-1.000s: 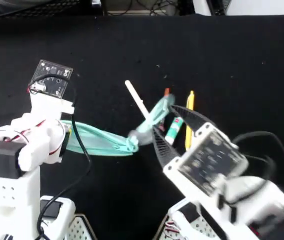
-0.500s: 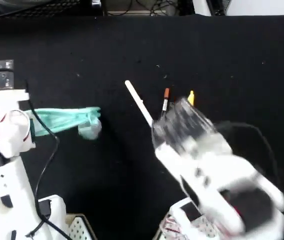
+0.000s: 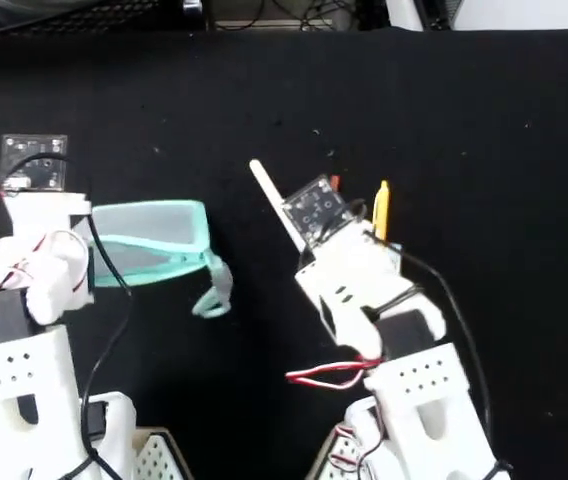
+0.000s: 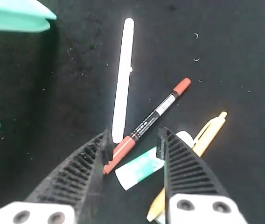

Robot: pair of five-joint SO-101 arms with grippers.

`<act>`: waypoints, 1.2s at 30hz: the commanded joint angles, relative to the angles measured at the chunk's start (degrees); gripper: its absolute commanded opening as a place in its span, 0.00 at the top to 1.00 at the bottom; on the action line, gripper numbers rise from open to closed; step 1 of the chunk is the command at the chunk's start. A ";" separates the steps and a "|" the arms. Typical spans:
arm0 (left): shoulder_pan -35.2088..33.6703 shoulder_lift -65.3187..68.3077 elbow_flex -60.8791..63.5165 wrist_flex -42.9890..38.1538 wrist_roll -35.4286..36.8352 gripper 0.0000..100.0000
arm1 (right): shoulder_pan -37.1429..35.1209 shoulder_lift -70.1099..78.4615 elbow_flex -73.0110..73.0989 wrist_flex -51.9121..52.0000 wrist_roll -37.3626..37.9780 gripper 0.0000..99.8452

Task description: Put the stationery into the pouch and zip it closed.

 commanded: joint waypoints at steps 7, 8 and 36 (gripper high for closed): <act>1.01 0.44 2.33 -2.46 0.26 0.97 | -1.67 19.82 -2.24 -13.19 -3.25 0.83; 1.01 0.44 2.42 -2.99 0.26 0.97 | -2.37 22.46 -3.47 -13.19 -3.25 0.83; 11.47 0.44 13.41 -14.59 0.70 0.97 | -1.67 45.14 -13.93 -17.32 -3.08 0.83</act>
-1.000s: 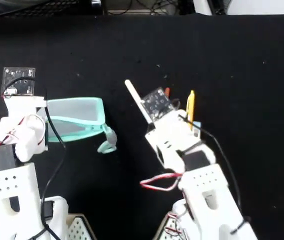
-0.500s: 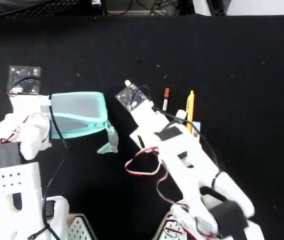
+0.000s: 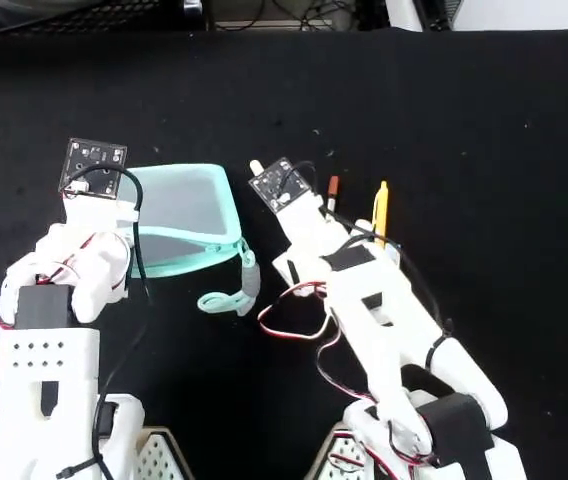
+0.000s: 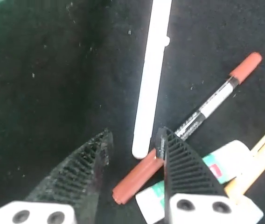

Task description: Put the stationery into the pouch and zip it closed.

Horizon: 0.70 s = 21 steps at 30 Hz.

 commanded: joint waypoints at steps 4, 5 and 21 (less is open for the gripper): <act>1.54 0.44 1.10 0.26 0.79 0.97 | 0.70 8.75 -4.44 -3.78 1.23 0.83; 1.45 0.44 1.10 0.26 0.79 0.97 | 0.70 9.89 -5.41 -3.08 1.93 0.83; 1.45 0.44 0.92 0.18 0.79 0.97 | 0.88 -0.31 -3.74 12.66 2.37 0.99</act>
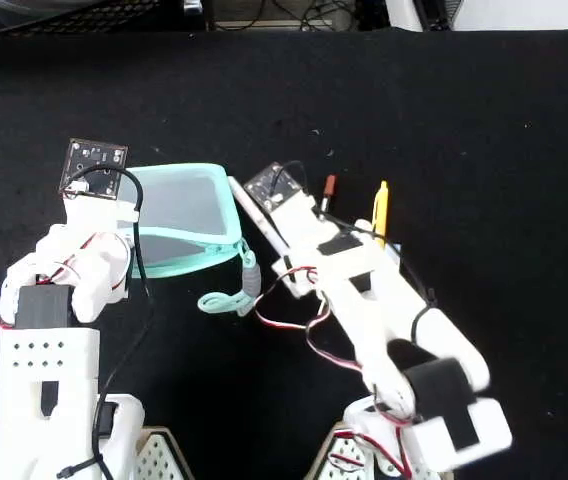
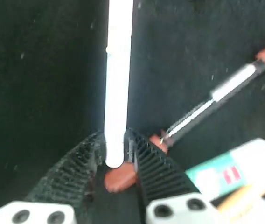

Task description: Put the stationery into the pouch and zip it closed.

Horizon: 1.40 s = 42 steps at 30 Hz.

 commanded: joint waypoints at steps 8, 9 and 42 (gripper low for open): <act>1.45 0.44 0.66 0.09 0.79 0.97 | 7.12 -35.30 11.38 24.53 8.00 0.99; 1.45 0.44 0.66 0.18 0.79 0.97 | 8.53 -39.08 12.62 26.90 9.49 0.99; 1.54 0.44 0.66 -0.18 0.79 0.97 | -2.29 -49.80 11.03 25.93 5.36 0.83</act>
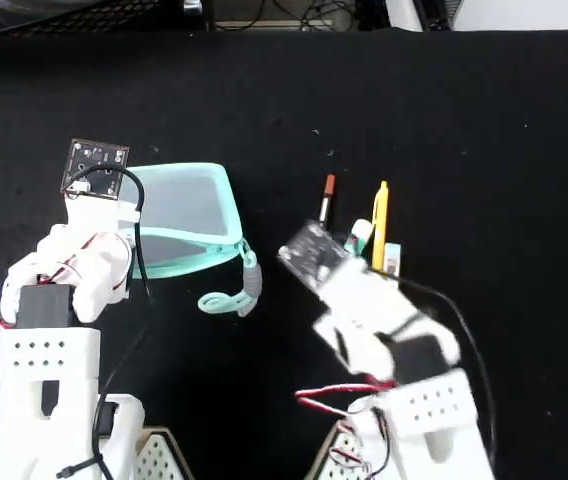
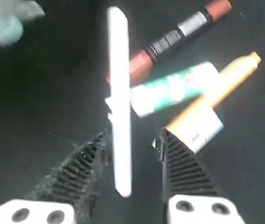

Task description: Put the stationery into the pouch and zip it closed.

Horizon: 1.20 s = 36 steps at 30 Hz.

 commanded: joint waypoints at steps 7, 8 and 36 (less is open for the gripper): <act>1.27 0.44 0.66 0.00 0.79 0.97 | -6.07 38.20 -20.88 -12.66 -5.10 0.83; 1.27 0.44 0.66 0.09 0.79 0.97 | -6.24 41.36 -22.81 -12.66 -5.10 0.83; 1.36 0.44 1.01 0.00 0.79 0.97 | -5.98 63.96 -30.02 -22.51 -5.19 0.98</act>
